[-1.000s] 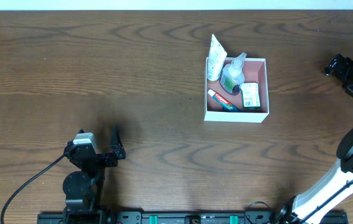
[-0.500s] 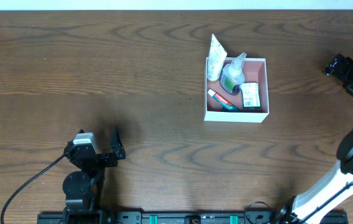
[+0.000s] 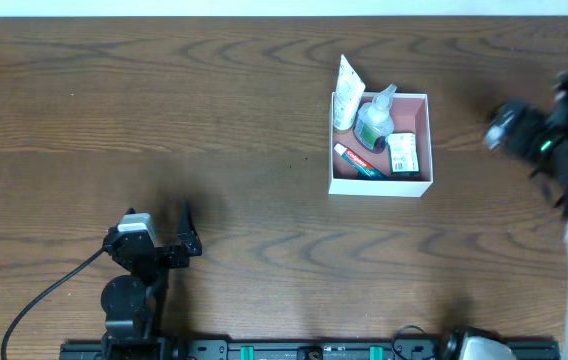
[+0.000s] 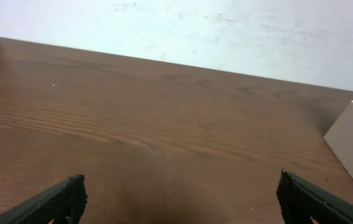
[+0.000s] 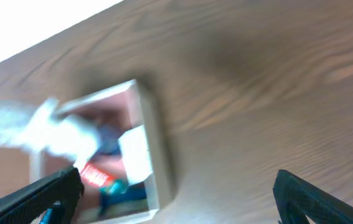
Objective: Pack container
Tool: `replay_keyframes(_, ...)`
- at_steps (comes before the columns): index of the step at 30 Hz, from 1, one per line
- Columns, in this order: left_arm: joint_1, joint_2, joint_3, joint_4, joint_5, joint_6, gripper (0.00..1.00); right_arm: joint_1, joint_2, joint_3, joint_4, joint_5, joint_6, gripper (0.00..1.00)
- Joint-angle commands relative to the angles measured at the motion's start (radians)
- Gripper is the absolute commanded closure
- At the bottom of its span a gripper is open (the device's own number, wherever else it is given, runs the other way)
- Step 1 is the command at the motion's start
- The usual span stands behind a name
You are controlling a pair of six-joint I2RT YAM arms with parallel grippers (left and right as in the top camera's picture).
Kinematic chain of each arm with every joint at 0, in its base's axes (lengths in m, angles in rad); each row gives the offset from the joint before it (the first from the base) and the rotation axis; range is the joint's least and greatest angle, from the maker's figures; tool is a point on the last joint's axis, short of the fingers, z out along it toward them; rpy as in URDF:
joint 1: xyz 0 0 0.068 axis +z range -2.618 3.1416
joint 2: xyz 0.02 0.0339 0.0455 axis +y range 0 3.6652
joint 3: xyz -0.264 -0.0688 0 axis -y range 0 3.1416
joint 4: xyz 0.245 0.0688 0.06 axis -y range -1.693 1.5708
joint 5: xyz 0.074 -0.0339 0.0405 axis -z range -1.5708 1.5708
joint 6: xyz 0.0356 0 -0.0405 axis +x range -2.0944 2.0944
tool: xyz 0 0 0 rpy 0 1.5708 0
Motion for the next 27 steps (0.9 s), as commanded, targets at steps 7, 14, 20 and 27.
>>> replay_keyframes(7, 0.005, -0.007, -0.018, -0.029, 0.014, 0.014, 0.02, 0.213, -0.526, -0.376, 0.155, 0.037, -0.032, 0.01)
replay_keyframes(14, 0.005, -0.007, -0.018, -0.029, 0.014, 0.014, 0.02, 0.213, -0.856, -0.769, 0.492, -0.024, -0.215, 0.01)
replay_keyframes(20, 0.005, -0.007, -0.018, -0.029, 0.014, 0.014, 0.02, 0.213, -1.007, -1.061, 0.902, -0.116, -0.322, 0.01)
replay_keyframes(27, 0.005, -0.007, -0.018, -0.029, 0.014, 0.014, 0.02, 0.214, -1.063, -1.214, 1.078, -0.117, -0.327, 0.01)
